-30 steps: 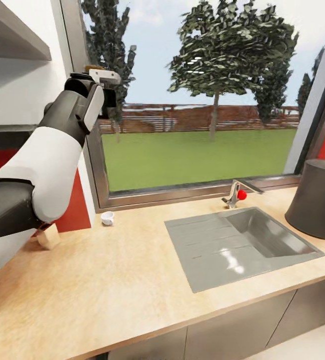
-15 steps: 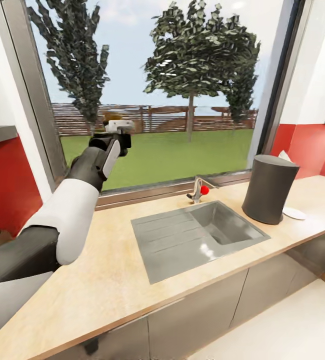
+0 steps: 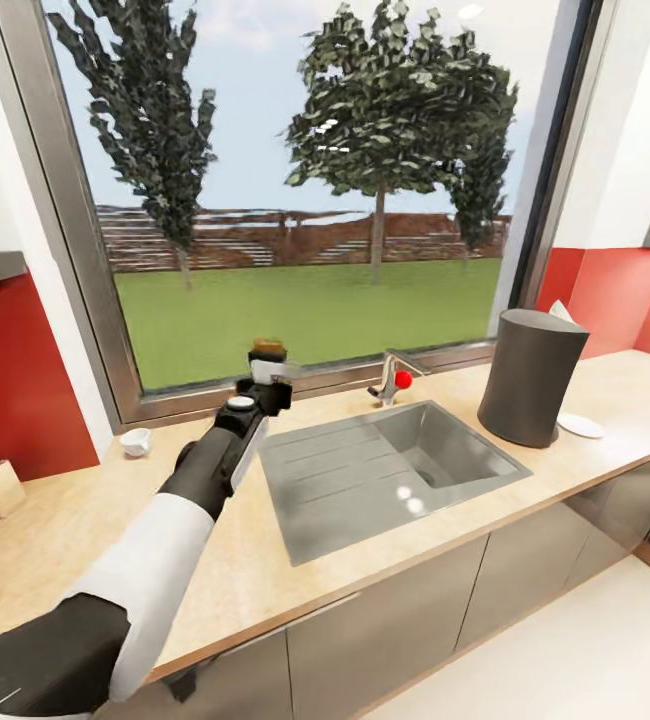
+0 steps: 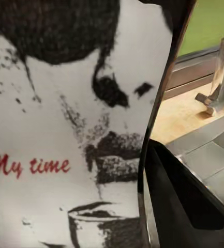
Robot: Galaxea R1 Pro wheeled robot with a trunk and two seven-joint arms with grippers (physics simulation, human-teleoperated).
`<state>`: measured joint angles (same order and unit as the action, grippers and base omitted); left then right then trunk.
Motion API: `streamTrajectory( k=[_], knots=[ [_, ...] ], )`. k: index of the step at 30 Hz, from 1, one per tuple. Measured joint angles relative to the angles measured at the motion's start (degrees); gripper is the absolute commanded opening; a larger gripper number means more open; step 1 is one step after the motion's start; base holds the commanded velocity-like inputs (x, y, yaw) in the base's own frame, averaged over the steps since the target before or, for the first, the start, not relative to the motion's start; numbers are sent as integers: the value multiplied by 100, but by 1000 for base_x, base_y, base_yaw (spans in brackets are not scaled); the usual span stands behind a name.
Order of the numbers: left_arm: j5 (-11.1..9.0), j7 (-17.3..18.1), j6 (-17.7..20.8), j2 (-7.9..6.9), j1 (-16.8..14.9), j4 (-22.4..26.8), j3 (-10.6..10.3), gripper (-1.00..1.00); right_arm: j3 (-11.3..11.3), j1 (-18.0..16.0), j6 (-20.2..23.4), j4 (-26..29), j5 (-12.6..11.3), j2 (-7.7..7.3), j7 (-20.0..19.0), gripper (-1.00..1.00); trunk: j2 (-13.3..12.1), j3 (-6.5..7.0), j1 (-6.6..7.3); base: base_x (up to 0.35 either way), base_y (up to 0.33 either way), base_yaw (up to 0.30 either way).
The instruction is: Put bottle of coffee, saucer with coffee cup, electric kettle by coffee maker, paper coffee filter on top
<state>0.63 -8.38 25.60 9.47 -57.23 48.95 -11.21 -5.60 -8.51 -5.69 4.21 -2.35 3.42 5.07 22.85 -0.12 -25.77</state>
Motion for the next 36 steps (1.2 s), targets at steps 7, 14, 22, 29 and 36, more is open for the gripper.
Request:
streamTrajectory(
  k=[7,14,22,29,36],
  knots=[
    [14,333,-555,-23,629,91,-417,-100,-11,0,7,56,-11,6,2,100,3,0,2,49,-35,0],
    [25,460,-652,-9,917,86,-468,-100,-21,0,7,51,-11,7,4,100,3,1,3,225,-199,0],
    [25,459,-648,2,943,94,-505,-100,-21,0,7,51,-11,7,4,100,2,1,2,181,-219,0],
    [17,458,-646,6,946,98,-508,-100,-21,0,7,51,-11,7,4,100,1,1,2,23,-267,0],
    [14,457,-647,5,979,98,-508,-100,-18,0,7,51,-5,7,4,100,2,1,0,-38,-272,0]
  ],
)
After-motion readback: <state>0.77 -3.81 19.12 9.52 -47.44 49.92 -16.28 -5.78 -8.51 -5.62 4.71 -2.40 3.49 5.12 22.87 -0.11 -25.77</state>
